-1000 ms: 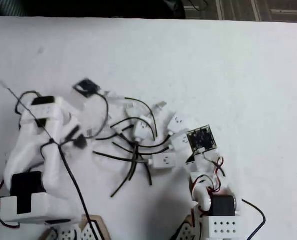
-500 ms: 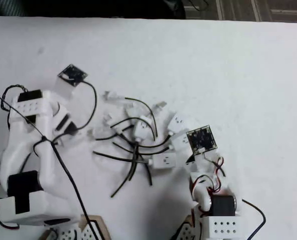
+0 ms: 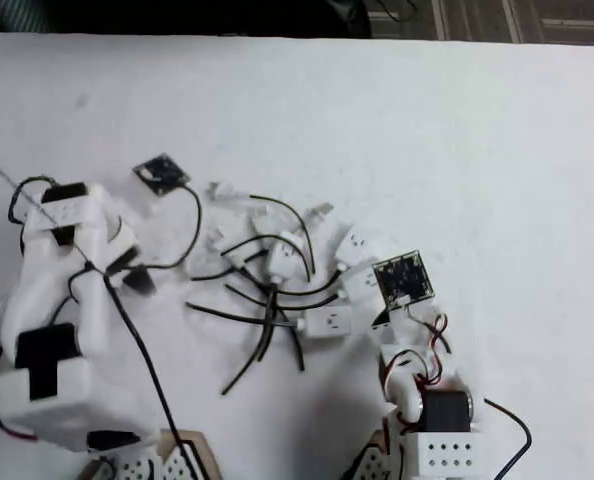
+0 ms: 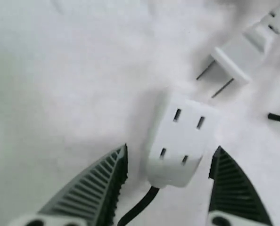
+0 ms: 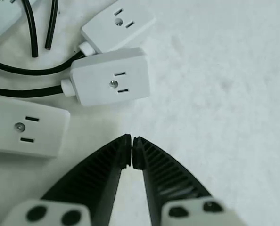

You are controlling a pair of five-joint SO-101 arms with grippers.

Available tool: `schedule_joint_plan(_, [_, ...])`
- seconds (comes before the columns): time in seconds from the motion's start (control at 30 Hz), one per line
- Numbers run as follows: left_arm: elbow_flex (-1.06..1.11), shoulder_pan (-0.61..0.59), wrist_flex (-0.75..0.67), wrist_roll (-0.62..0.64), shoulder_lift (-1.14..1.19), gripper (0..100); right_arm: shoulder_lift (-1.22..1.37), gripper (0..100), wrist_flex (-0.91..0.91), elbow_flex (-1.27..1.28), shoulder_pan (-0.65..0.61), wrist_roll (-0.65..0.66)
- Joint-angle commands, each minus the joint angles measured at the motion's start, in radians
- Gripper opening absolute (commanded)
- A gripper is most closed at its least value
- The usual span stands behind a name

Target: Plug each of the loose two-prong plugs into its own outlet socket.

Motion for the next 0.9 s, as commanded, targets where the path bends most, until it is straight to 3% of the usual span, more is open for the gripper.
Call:
schedule_joint_plan(0.0, [-0.038,-0.013,-0.054,-0.006,0.051,29,-0.01,1.8,0.005,0.009,0.013,0.011])
schedule_joint_plan(0.07, [-0.038,-0.013,-0.06,-0.005,0.064,26,-0.01,1.8,0.005,0.009,0.013,0.011])
schedule_joint_plan(0.27, [-0.038,0.002,-0.037,-0.005,0.064,3,-0.01,1.8,0.005,0.009,0.012,0.011])
schedule_joint_plan(0.47, [-0.028,0.025,0.18,-0.002,0.024,2,-0.01,1.8,0.005,0.009,0.01,0.011])
schedule_joint_plan(0.63, [-0.026,0.048,0.31,0.152,-0.041,2,-0.01,1.8,0.005,0.009,0.01,0.011])
schedule_joint_plan(0.77, [-0.02,0.105,0.33,0.233,-0.051,2,-0.01,1.8,0.005,0.009,0.01,0.011])
schedule_joint_plan(0.87, [0.04,0.166,0.269,0.279,-0.053,2,-0.01,1.8,0.005,0.009,0.01,0.011])
